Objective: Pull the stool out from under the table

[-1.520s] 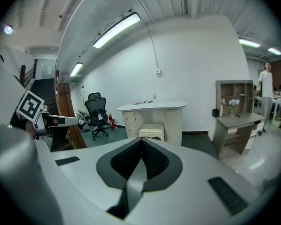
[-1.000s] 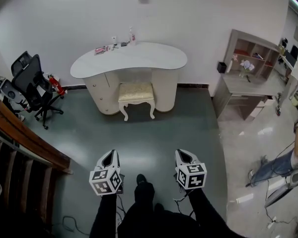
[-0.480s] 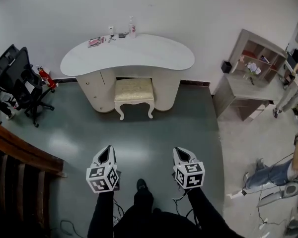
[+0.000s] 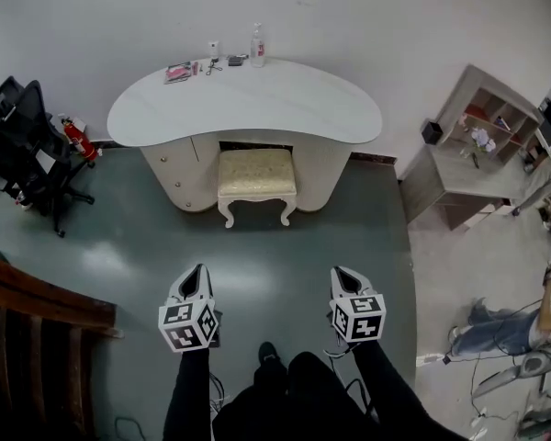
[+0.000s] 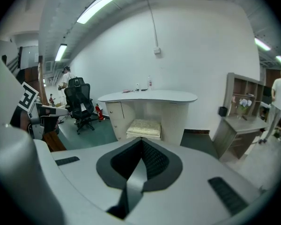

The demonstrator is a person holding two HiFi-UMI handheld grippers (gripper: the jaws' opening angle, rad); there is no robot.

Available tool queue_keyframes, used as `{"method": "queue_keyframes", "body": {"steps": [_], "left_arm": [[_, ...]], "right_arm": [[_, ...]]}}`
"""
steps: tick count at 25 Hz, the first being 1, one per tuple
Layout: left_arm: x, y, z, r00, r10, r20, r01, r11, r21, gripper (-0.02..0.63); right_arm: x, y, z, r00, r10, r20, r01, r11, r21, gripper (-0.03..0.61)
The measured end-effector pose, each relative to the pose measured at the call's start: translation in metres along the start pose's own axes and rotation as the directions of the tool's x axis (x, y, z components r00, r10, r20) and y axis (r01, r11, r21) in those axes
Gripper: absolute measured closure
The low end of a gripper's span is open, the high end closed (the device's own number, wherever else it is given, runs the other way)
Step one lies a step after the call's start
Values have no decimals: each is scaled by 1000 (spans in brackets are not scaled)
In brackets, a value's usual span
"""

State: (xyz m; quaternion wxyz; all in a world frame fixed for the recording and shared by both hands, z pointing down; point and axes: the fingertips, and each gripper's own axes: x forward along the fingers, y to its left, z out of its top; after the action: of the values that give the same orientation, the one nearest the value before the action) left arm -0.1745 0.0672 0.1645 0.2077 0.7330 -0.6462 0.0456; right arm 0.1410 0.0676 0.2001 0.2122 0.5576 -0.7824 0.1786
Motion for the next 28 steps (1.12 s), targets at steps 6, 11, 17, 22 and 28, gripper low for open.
{"method": "queue_keyframes", "body": {"steps": [6, 11, 17, 22, 28], "left_arm": [[35, 21, 0, 1000, 10, -5, -10, 1000, -15, 606], [69, 34, -4, 999, 25, -34, -25, 1000, -7, 606], [123, 48, -13, 996, 50, -74, -50, 999, -1, 606], [175, 63, -35, 991, 79, -104, -80, 997, -6, 604], [242, 74, -83, 985, 78, -157, -80, 997, -5, 604]], "right_arm": [[30, -5, 7, 999, -28, -35, 27, 999, -30, 574], [65, -10, 12, 998, -24, -61, 21, 998, -57, 574], [124, -25, 7, 993, -8, -115, -1, 997, -78, 574], [187, -39, -3, 991, -2, -134, -11, 996, -91, 575], [262, -60, -31, 987, 5, -161, -22, 994, -105, 574]]}}
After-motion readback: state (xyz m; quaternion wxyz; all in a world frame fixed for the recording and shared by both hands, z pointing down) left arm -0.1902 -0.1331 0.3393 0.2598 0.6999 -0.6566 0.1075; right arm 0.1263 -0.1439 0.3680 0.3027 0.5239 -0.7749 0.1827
